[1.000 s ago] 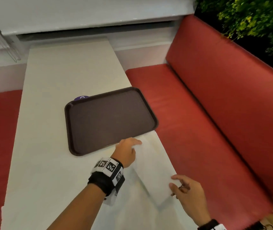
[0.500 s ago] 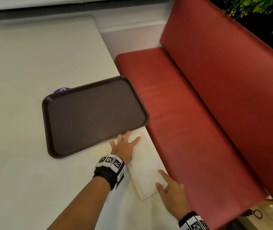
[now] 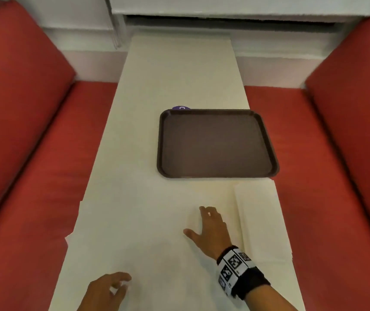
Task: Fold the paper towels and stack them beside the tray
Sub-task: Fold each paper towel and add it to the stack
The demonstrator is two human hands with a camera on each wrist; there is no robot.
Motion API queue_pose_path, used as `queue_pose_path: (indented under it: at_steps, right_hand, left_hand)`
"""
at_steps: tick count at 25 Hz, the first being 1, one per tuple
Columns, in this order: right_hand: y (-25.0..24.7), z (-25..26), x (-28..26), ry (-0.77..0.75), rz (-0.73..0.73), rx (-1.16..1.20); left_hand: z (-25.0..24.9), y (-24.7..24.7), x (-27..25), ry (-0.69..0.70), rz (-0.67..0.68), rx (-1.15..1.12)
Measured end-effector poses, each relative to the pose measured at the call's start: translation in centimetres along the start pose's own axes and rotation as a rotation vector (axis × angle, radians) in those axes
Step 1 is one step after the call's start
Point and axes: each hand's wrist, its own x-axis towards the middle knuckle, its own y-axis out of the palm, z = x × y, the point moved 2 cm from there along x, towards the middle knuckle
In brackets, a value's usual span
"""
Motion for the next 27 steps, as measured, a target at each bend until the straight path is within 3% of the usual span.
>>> queue_pose_path:
  at_steps: [2, 5, 6, 8, 10, 14, 15, 16, 17, 18, 19, 20, 22, 27]
  right_hand:
    - [1.3, 2.1, 1.8, 0.027, 0.058, -0.128]
    - [2.2, 3.7, 3.3, 0.095, 0.104, -0.217]
    - [2.3, 4.2, 3.5, 0.085, 0.094, -0.241]
    - [2.1, 5.3, 3.9, 0.008, 0.049, -0.315]
    - [1.9, 6.6, 4.7, -0.105, 0.063, -0.414]
    - [1.7, 8.2, 5.8, -0.115, 0.153, -0.428]
    - [1.6, 8.3, 5.8, -0.138, 0.108, -0.416]
    - [1.3, 8.8, 5.6, -0.181, 0.027, -0.404]
    - [0.8, 9.5, 5.2, -0.228, -0.066, -0.386]
    - [0.0, 10.2, 4.6, -0.278, -0.157, -0.35]
    - [-1.2, 10.9, 4.0, -0.332, -0.236, -0.299]
    - [-2.6, 11.6, 3.3, -0.387, -0.313, -0.229]
    - [-6.0, 12.9, 1.6, -0.486, -0.433, -0.109]
    - [-14.2, 16.0, -3.5, -0.683, -0.597, 0.173]
  left_hand:
    - [4.1, -0.9, -1.8, -0.113, 0.019, -0.072]
    - [9.8, -1.7, -3.1, -0.381, 0.165, -0.37]
    - [11.4, -2.2, -3.5, -0.406, 0.226, -0.383]
    - [13.6, -2.8, -3.0, -0.409, 0.281, -0.373]
    - [14.8, -3.8, -2.4, -0.501, 0.268, -0.472]
    - [15.1, -5.5, -2.8, -0.36, 0.289, -0.431]
    - [15.6, -5.5, -3.0, -0.215, 0.232, -0.351]
    - [15.4, -5.6, -3.5, -0.184, 0.243, -0.217]
    - [16.2, -5.4, -3.0, -0.21, 0.253, -0.146]
    - [17.4, -4.5, -2.3, -0.227, 0.155, -0.057]
    - [17.3, -4.2, -1.8, -0.249, 0.19, -0.056]
    - [16.8, -4.5, -1.1, -0.22, 0.096, 0.035]
    - [12.3, -6.1, -1.1, -0.007, -0.099, 0.08]
    - [-1.8, -11.2, -0.8, 0.417, -0.218, -0.174]
